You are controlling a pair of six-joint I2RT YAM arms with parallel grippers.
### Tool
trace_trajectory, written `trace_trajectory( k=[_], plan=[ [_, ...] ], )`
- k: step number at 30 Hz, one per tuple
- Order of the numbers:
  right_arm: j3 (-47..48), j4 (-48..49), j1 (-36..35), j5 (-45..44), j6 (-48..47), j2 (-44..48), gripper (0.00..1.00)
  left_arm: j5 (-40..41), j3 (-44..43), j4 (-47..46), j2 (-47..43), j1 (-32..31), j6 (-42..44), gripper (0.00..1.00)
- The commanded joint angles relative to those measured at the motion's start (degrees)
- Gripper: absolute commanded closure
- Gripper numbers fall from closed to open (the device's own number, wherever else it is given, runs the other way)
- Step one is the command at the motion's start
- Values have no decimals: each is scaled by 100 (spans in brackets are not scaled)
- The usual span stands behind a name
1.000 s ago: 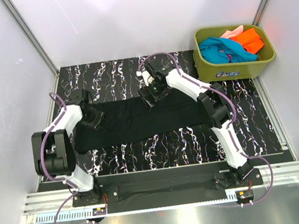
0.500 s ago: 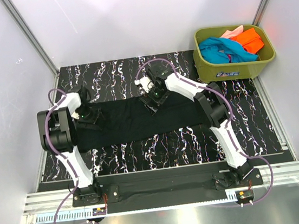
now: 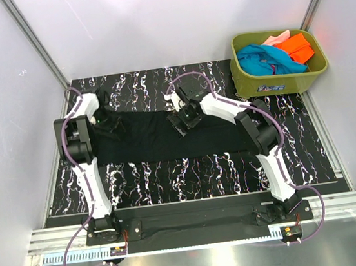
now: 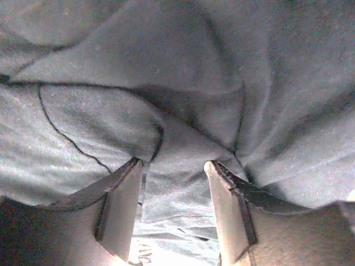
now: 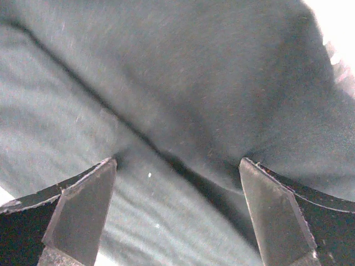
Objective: Fold and stack the t-shirts
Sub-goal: Fold the tshirt
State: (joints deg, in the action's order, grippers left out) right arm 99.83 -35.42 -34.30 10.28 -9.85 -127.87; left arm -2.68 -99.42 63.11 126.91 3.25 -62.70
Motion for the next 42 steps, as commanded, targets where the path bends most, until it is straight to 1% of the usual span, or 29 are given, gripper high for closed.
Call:
trace_trajectory(
  k=[1,2,4,5,6,7,8,9,10,12,13,16,19,21,22,23,24,25,28,29,30,31,32,33,34,35,36,39,42],
  plan=[
    [-552,-545,-383,-456,1158,-53,0,92,-674,-967,649,-17,1249,46],
    [-631,-580,-488,-605,1282,-53,0,101,-963,-1020,729,-17,1608,48],
    [-580,-702,-787,-782,1844,-114,0,40,-1298,-977,1035,-8,2031,48],
    [-509,-782,-867,-643,2072,-158,0,39,-1735,-898,1194,-17,2164,48],
    [-439,-852,-920,-459,2579,-237,0,-30,-2078,-828,1369,-8,2304,49],
    [-377,-844,-964,-213,2793,-264,0,-101,-2412,-644,1615,-8,2419,49],
    [-203,-835,-1068,233,3013,-308,0,-162,-2712,-416,1974,-8,2655,49],
    [-88,-844,-1122,437,3372,-395,0,-215,-3289,-335,2160,-8,2788,49],
    [192,-844,-1183,666,3523,-440,0,-198,-3530,-195,2293,1,2998,49],
    [518,-1019,-1306,1045,3778,-536,0,-329,-3934,-281,2478,27,3263,49],
    [737,-1046,-1342,1202,3832,-537,0,-365,-3954,-491,2479,36,3473,49],
    [958,-1133,-1342,1222,3964,-362,0,-462,-3919,-948,2216,62,3938,49],
    [1213,-1405,-1333,731,3614,-80,0,-409,-3805,-1308,1628,71,4160,49],
    [1406,-1835,-1333,-15,3000,69,0,-532,-3603,-1599,1189,97,4125,48],
    [1599,-2020,-1342,-331,2762,104,0,-541,-3463,-1792,778,89,4021,47],
    [1644,-2248,-1333,-847,2360,157,0,-541,-3418,-1872,556,89,3985,46],
    [1645,-2320,-1325,-992,2173,262,1,-515,-3383,-1899,371,71,3932,45],
    [1532,-2390,-1316,-1350,2041,315,0,-393,-3287,-1908,30,71,3819,45],
    [1067,-2382,-1176,-1144,1758,561,0,-313,-3067,-1769,-306,36,3590,45],
    [943,-2330,-1132,-699,1654,640,0,-269,-2892,-1706,-429,10,3572,48],
    [846,-2320,-1114,-520,1609,676,0,-68,-2830,-1593,-474,-69,3571,49],
    [662,-2294,-1114,-353,1565,711,0,134,-2768,-1235,-501,-139,3571,52],
    [556,-2172,-1113,-291,1530,833,0,266,-2550,-1083,-614,-227,3615,54],
    [329,-2075,-1122,-212,1530,913,0,1042,-2348,-1012,-719,-489,3702,55],
    [239,-1987,-1114,-72,1521,992,0,1354,-2076,-1037,-816,-622,3695,54],
    [178,-1926,-1122,-27,1529,1079,0,1566,-1568,-1125,-1017,-737,3660,53],
    [177,-1942,-1140,0,1538,1098,0,1725,-1328,-1230,-1072,-868,3485,50],
    [186,-2074,-1236,0,1486,1150,0,1692,-941,-1196,-959,-931,3002,50],
    [-24,-1952,-1307,-88,1433,1291,0,1569,-1027,-1065,-538,-975,2694,50]
  ],
)
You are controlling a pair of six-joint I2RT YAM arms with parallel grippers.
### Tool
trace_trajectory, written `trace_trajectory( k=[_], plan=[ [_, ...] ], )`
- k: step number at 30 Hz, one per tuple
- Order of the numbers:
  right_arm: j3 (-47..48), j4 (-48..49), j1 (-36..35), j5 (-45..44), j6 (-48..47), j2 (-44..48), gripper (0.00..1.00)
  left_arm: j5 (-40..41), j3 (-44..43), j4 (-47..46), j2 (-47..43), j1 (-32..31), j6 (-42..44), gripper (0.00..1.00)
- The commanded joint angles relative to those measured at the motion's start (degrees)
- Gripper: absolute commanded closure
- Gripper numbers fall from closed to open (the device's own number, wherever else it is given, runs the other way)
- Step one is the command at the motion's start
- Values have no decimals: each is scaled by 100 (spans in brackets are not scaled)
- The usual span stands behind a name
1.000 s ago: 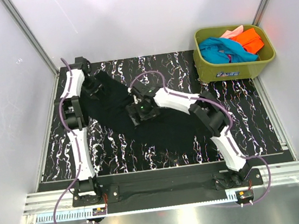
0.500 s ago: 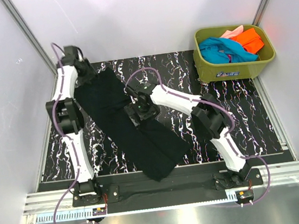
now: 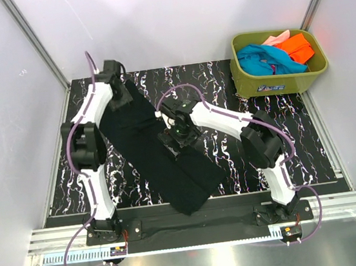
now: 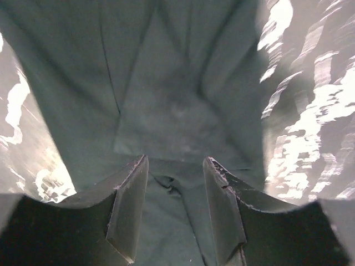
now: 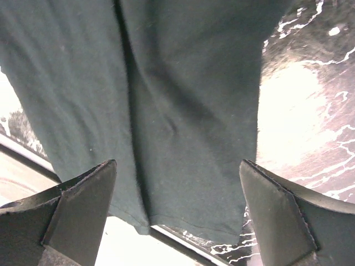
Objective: Fold and stack the t-shirts
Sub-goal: Fold the tshirt
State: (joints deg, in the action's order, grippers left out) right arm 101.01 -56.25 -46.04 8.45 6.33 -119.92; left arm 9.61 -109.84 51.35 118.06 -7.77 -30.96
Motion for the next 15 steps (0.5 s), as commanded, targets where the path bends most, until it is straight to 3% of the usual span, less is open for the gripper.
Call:
trace_trajectory(
  k=[1,12,15],
  plan=[
    [-187,158,-133,122,-185,522,0,331,-132,147,445,101,-559,51],
    [-819,992,-326,-176,114,293,0,60,-792,287,1825,-128,-1026,54],
    [-1065,1151,-370,-466,526,267,0,-29,-1476,488,2317,-137,-851,53]
  ],
)
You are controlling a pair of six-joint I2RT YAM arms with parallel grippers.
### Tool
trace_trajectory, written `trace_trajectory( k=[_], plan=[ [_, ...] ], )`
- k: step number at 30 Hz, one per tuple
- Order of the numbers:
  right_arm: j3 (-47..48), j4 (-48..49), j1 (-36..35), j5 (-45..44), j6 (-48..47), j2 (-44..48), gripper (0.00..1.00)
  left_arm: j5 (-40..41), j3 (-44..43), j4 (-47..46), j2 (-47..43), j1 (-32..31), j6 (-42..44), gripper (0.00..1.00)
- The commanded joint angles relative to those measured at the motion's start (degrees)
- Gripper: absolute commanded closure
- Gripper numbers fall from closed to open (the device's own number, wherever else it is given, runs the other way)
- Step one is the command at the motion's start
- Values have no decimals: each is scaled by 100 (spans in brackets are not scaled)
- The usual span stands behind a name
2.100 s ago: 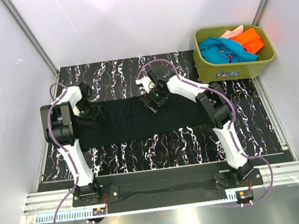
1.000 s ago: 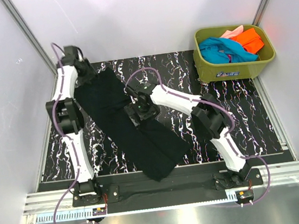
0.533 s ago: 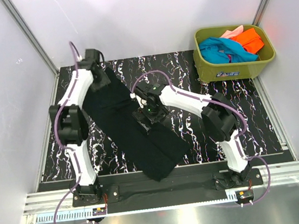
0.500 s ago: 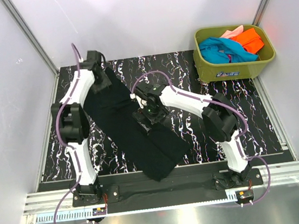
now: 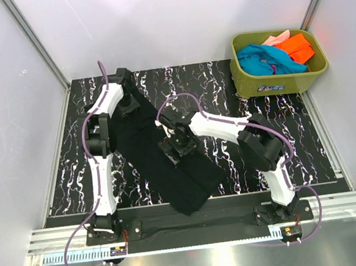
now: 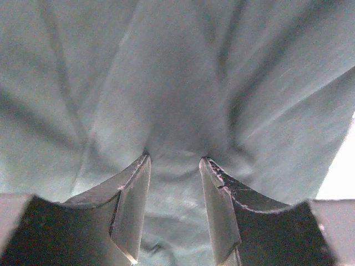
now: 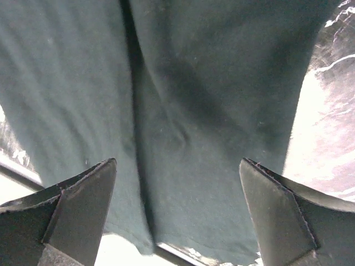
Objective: Fold and stack the t-shirts
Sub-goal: Fold the tshirt
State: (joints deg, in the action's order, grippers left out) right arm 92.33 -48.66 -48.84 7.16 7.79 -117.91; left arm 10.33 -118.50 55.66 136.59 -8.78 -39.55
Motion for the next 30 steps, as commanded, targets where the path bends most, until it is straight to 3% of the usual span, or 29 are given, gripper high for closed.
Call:
trace_trajectory(
  k=[1,7,10,15,19,22,26,29,30],
  plan=[
    [-294,489,-143,-347,651,66,0,-240,-778,33,604,-37,104,52],
    [-1059,1190,-415,345,1732,277,0,-1683,-2165,-116,1703,52,351,53],
    [-1165,1385,-486,654,1962,382,0,-2306,-1985,-801,1616,-36,439,53],
    [-823,1351,-486,953,1893,532,0,-2790,-2283,-943,1564,-405,868,52],
    [-533,1054,-469,683,1665,707,0,-2563,-2038,-820,732,-503,1107,47],
    [-313,659,-346,357,1410,804,0,-2334,-1861,-645,185,-231,1186,41],
    [-539,516,-126,277,1243,1137,0,-2334,-1844,162,-867,331,1449,40],
    [-1004,542,75,584,1198,1497,0,-2272,-775,410,-1712,412,1652,41],
    [-1172,577,137,785,1190,1612,0,-2350,334,341,-2376,394,1696,43]
  ],
)
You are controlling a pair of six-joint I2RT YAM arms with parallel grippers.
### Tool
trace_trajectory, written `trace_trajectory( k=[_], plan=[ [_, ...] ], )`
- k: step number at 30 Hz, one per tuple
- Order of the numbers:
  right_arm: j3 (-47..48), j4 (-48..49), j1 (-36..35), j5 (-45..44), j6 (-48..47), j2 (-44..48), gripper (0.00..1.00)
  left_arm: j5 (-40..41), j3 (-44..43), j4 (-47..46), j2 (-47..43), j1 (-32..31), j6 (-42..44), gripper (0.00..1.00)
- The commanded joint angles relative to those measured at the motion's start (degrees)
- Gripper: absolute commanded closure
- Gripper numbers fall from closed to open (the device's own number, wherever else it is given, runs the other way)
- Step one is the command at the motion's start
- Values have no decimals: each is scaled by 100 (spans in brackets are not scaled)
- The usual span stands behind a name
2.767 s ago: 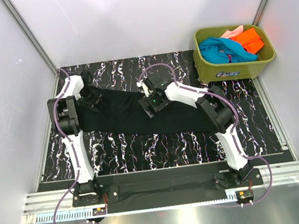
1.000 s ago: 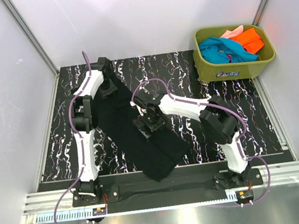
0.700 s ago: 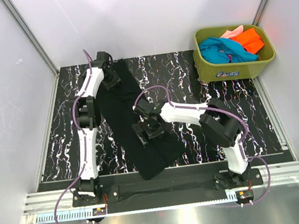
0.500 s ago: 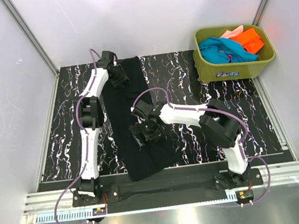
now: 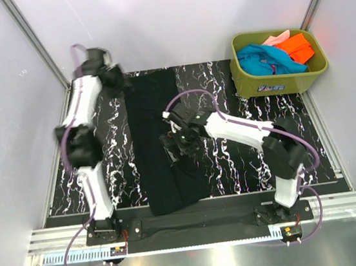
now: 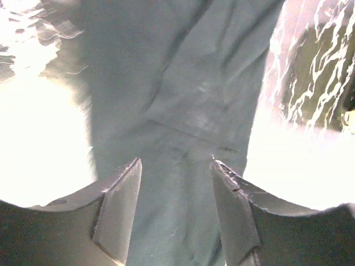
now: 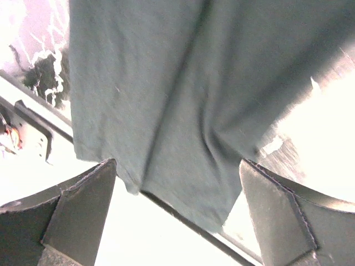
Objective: Fold and stack the t-shirts
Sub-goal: Fold the tshirt
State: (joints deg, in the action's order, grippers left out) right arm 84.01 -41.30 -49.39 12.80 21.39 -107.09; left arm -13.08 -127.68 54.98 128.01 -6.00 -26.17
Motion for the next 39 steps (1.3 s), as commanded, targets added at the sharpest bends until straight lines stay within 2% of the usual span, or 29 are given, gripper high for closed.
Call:
trace_trajectory(
  k=[1,2,3,4,6,7,9,10,11,13,18,19,20,24,26,29,32,39],
  plan=[
    [-515,-63,253,362,-135,792,0,-123,1881,295,-1950,56,324,44],
    [-891,-2,402,520,-135,943,0,-333,2496,-11,-2355,-6,228,45],
    [-1060,51,482,818,-135,1075,0,-405,3207,-136,-3142,-67,192,46],
    [-1236,95,543,925,-143,1311,0,-406,4302,-259,-3507,-216,139,46],
    [-1702,131,719,1171,-126,1541,0,-423,5467,-566,-4280,-340,-176,47],
    [-1851,166,755,1225,-117,1733,0,-536,6526,-689,-4954,-401,-325,48],
    [-2272,210,816,1356,-117,1927,2,-705,7341,-910,-5661,-446,-790,49],
    [-2414,262,834,1392,-82,2076,4,-705,7762,-945,-6299,-481,-949,49],
    [-2711,315,851,1410,-56,2156,5,-757,8437,-1119,-6584,-664,-1308,51],
    [-3203,551,1000,1576,145,2410,13,-609,9186,-1017,-7242,-1024,-1792,55],
    [-3996,1202,1194,2323,620,2623,27,-406,10148,-761,-8203,-1404,-2655,58],
    [-4102,1447,1229,2376,691,2614,34,-414,10253,-761,-8300,-1482,-2760,58],
    [-4312,1545,1247,2394,752,2588,37,-406,10324,-770,-8388,-1518,-2918,58],
    [-4770,2404,1370,2579,1243,2500,46,-247,10543,-865,-8345,-1659,-3086,56],
    [-4929,2687,1440,2535,1402,2369,51,-519,10885,-1383,-8188,-1737,-3357,56],
    [-4920,2785,1511,2613,1430,2219,52,-390,10913,-1482,-8011,-1931,-3578,56],
    [-4911,2794,1520,2596,1412,2166,52,50,10773,-1007,-8045,-2308,-3928,56],
    [-4867,2942,1520,2605,1447,1938,52,-36,10983,-1323,-7905,-2792,-4405,56]
  ],
)
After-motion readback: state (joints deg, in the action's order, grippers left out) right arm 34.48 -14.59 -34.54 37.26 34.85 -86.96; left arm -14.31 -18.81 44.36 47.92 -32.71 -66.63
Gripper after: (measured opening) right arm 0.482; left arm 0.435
